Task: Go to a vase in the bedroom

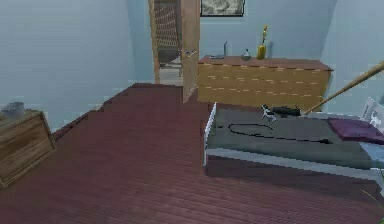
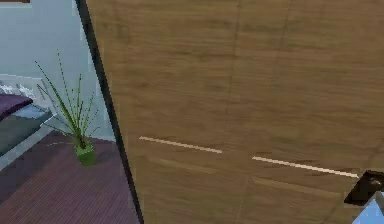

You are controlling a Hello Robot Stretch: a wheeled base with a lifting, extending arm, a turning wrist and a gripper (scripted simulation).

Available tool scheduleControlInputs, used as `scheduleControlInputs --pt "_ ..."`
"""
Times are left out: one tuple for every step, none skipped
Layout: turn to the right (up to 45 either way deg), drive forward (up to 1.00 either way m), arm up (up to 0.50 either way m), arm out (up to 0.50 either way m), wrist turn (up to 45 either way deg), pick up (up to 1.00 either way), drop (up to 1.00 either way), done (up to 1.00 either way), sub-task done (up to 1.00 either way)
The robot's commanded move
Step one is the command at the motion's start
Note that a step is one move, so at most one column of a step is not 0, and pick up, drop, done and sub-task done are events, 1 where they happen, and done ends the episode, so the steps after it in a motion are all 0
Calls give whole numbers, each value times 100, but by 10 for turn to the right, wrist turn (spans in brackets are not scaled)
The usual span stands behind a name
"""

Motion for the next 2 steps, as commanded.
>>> scheduleControlInputs --pt "-120 0 0 0 0 0 0 0 0" --pt "0 100 0 0 0 0 0 0 0"
